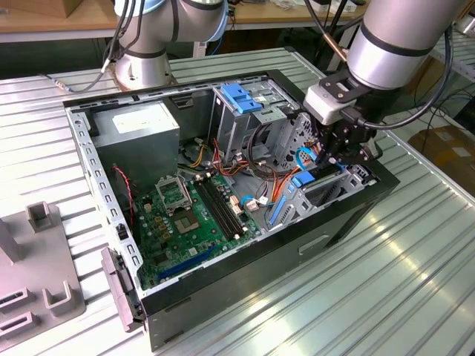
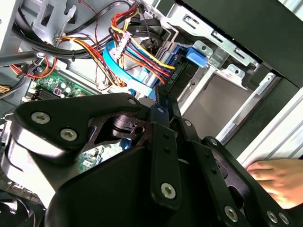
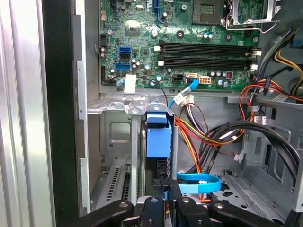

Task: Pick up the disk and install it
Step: 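Insert the second disk wire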

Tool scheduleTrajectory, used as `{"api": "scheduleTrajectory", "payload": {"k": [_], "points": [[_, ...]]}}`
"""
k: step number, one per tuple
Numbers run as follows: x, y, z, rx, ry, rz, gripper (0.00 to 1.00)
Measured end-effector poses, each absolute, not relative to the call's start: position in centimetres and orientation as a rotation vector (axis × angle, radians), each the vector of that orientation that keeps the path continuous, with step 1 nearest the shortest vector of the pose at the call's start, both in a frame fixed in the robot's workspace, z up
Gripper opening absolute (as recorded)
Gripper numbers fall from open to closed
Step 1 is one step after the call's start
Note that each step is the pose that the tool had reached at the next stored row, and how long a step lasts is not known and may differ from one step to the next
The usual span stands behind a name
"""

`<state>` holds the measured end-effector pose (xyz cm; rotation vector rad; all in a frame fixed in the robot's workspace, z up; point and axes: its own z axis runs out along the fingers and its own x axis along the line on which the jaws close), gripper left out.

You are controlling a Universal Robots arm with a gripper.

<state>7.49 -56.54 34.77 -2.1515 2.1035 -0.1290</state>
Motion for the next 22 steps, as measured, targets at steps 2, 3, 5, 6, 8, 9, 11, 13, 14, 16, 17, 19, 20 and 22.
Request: {"api": "scheduleTrajectory", "payload": {"k": [2,3,5,6,8,9,11,13,14,16,17,19,20,22], "points": [[7.5,-56.5,34.7,-2.153,2.102,-0.129,0.16],[7.5,-56.5,34.6,-2.154,2.101,-0.128,0.16],[7.5,-56.5,34.5,-2.154,2.098,-0.126,0.16],[7.5,-56.5,34.5,-2.155,2.098,-0.127,0.16],[7.5,-56.5,34.5,-2.155,2.098,-0.127,0.16],[7.5,-56.5,34.5,-2.155,2.098,-0.127,0.16],[7.5,-56.5,34.5,-2.155,2.098,-0.127,0.16],[7.5,-56.5,34.6,-2.154,2.097,-0.125,0.24],[7.5,-56.5,35.7,-2.154,2.097,-0.125,0.24],[7.5,-56.5,35.7,-2.154,2.097,-0.125,0.22],[7.5,-56.5,35.7,-2.154,2.097,-0.125,0.16],[7.5,-56.5,35.7,-2.154,2.098,-0.125,0.1],[7.5,-56.5,35.7,-2.154,2.097,-0.125,0.1],[7.5,-56.5,35.7,-2.154,2.097,-0.125,0.1]]}}
